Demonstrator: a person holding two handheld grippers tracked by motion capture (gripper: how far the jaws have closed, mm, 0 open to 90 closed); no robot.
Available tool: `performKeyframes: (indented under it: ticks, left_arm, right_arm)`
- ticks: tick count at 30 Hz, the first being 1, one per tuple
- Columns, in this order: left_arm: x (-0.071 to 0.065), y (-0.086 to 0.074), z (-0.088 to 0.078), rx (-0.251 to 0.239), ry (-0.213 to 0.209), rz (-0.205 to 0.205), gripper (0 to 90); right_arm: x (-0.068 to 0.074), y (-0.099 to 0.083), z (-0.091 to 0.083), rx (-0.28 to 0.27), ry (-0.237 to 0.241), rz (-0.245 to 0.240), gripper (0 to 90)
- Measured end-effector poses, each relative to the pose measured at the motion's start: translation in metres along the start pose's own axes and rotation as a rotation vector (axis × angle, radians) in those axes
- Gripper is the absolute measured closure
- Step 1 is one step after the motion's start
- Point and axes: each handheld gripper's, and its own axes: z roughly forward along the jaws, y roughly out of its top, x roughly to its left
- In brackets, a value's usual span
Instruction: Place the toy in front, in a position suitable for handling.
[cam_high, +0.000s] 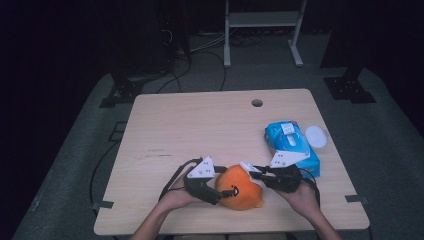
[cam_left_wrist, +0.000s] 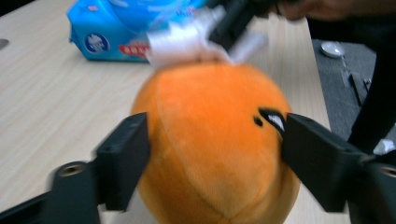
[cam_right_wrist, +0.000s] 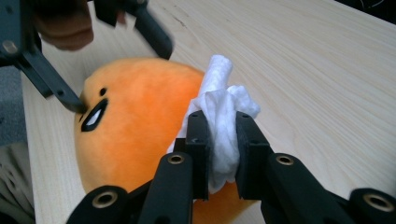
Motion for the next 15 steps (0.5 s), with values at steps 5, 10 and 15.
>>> performKeyframes:
  ticks: [5, 10, 15]
  left_arm:
    - [-0.006, 0.001, 0.004, -0.007, -0.013, 0.032, 37.9]
    - [-0.011, -0.001, 0.006, 0.010, -0.031, 0.067, 40.6]
    - [-0.005, -0.008, 0.003, 0.006, -0.031, 0.034, 41.3]
  right_arm:
    - [0.014, 0.012, 0.003, 0.001, 0.017, -0.066, 77.2]
    - [0.029, 0.026, 0.015, -0.005, 0.031, -0.115, 77.2]
    - [0.020, 0.026, 0.019, 0.002, 0.003, -0.097, 77.3]
